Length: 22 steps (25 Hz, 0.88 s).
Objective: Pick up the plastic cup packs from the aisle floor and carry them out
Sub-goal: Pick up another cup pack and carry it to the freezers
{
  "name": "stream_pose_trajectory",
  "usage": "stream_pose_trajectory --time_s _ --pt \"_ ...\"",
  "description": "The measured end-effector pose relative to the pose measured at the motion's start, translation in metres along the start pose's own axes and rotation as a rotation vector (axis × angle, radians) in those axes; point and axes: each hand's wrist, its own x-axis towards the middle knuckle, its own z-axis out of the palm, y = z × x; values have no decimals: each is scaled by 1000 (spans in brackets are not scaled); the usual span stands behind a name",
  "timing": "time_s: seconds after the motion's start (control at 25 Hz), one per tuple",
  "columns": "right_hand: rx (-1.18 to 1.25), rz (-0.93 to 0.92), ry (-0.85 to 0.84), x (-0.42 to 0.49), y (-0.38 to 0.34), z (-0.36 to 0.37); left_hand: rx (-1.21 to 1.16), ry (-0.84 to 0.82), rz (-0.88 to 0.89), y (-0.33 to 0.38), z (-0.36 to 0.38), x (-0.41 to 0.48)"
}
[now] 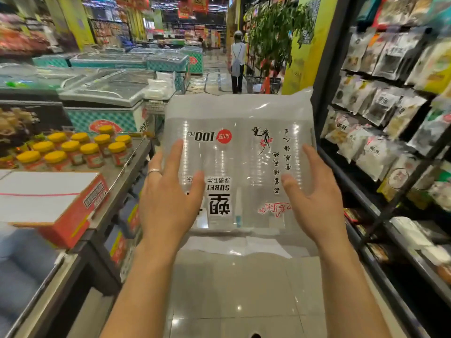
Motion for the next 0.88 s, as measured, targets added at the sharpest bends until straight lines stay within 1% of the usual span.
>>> stream_pose_trajectory --time_s 0.28,0.36,0.52,0.72,0.88 --pt "83 -107 -69 169 52 66 36 108 -69 4 95 123" --pt "103 -113 -79 216 62 79 41 137 -57 9 120 158" --pt "139 -133 -106 278 85 108 89 165 -69 6 159 214" --pt "94 -147 -121 355 108 163 87 157 -98 -17 213 285" --pt "95 -158 -129 416 115 218 73 148 -96 -53 250 351"
